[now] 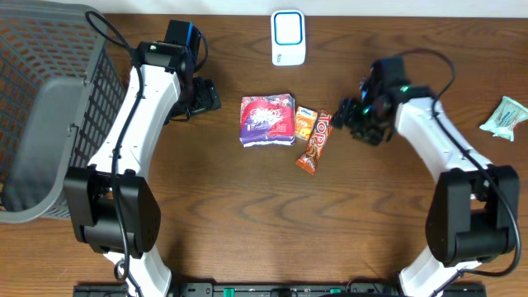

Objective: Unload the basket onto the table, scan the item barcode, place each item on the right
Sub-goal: 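Carry the green pack to the right table edge and release it, then reach the right gripper to the red Top bar and grasp it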

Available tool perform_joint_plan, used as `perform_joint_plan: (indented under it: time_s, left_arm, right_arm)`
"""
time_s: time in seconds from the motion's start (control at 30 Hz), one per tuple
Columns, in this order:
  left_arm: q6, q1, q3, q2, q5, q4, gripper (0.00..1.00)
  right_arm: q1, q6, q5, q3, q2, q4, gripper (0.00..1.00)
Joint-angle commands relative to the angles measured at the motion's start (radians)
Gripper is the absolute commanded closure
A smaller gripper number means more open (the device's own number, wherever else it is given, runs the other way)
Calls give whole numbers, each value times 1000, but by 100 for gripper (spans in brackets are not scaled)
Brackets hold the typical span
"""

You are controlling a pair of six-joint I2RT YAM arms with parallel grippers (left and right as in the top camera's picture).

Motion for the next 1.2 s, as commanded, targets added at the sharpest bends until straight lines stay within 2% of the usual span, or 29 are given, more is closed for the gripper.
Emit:
perform_joint_plan:
  time_s: [0.0,0.2,0.37,0.43,0.63,0.73,0.87,0.97,1.0,1.07,1.1,1.17]
  left_arm:
    - [6,5,-2,-11,-13,-5,2]
    - [6,5,-2,-11,-13,-5,2]
    - [6,5,-2,-11,-13,-5,2]
    - [6,5,-2,-11,-13,-5,2]
    - [6,5,-2,-11,-13,-5,2]
    - [6,5,-2,-11,-13,-5,2]
    - [6,5,-2,-11,-13,-5,2]
    - [6,5,-2,-11,-13,-5,2]
    - [6,5,-2,-11,-13,-5,2]
    - [6,5,-2,-11,-13,-5,2]
    - [6,5,-2,-11,-13,-5,2]
    - [6,5,-2,-11,-13,-5,2]
  right_arm:
    - [25,117,-5,-73,8,66,38]
    - [63,142,-95,-185,8,245,40]
    - [75,257,-63,-265,8,346,42]
    - [75,256,-63,-294,8,382,46]
    - [44,115,-87,-298,-3,357,67]
    - [22,39,-69,-279,-30,300,70]
    - [-3,21,42,-209,-82,145,76]
    - [-2,-10,79,-155,-116,71,75]
    - [-2,-21,79,-145,-126,60,71]
    - [-2,-32,79,-138,-140,54,54]
    - [-2,-32,79,-138,-140,54,50]
    - [-2,-31,79,-140,-137,51,50]
